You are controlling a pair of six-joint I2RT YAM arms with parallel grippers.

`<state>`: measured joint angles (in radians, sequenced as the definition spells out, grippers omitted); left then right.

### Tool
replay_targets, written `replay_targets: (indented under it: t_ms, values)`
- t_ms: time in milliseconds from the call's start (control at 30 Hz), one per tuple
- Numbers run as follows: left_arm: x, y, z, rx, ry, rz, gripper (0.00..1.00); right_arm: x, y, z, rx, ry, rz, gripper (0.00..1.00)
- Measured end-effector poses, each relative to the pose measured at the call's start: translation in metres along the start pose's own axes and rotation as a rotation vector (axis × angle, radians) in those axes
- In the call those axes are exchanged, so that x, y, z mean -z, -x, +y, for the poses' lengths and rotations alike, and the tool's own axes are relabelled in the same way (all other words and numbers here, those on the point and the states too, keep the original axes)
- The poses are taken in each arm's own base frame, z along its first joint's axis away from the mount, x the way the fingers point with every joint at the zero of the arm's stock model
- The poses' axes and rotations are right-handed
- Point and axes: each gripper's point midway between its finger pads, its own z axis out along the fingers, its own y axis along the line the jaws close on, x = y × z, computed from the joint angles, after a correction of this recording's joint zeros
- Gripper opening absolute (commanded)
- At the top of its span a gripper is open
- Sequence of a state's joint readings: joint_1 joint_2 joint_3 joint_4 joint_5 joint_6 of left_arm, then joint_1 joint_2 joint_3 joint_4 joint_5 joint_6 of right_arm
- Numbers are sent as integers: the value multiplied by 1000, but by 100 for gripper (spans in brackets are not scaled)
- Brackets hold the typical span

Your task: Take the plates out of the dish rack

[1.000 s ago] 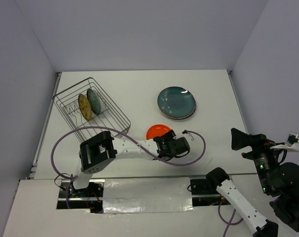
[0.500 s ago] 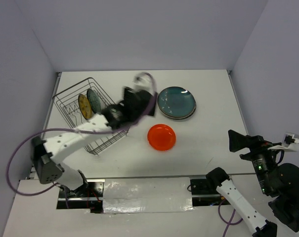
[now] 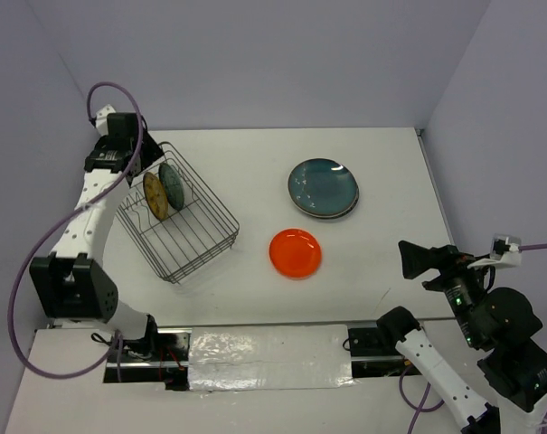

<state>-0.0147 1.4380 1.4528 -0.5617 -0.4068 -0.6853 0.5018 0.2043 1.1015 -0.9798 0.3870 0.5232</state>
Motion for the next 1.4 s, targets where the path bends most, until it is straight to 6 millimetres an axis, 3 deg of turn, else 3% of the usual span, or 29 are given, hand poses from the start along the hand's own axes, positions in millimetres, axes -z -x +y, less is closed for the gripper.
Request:
replay_targets:
  t_ms: [133,267,333,500,567,633,700,867,900,967,1167,1400]
  values:
    - [-39,-43,6,-42,41,152,78,-2,-5,1,4,5,14,99]
    - [-52,-60,10,-51,57,208,76,-5,-8,3,4,15,21,99]
    - [-57,-63,11,-48,61,217,66,-7,-10,3,5,18,27,99]
    - [-69,-83,21,-54,86,250,56,-10,-15,4,8,22,39,99]
    - [-74,-93,24,-54,98,272,41,-11,-17,5,9,26,44,99]
    - [-78,-99,24,-48,101,287,38,-11,-18,5,9,30,47,99]
    - [-79,-102,24,-47,98,294,36,-11,-18,5,10,30,48,99]
    - [-80,-102,22,-44,87,293,16,-11,-18,5,13,30,47,99]
    - [-80,-101,20,-42,80,291,8,-11,-18,5,14,30,48,99]
    - [-79,-103,19,-43,71,298,3,-11,-18,5,15,30,48,99]
    - [-76,-99,17,-42,61,289,0,-11,-18,5,17,31,48,99]
    - [-61,-79,10,-59,18,249,0,-11,-18,5,17,31,49,99]
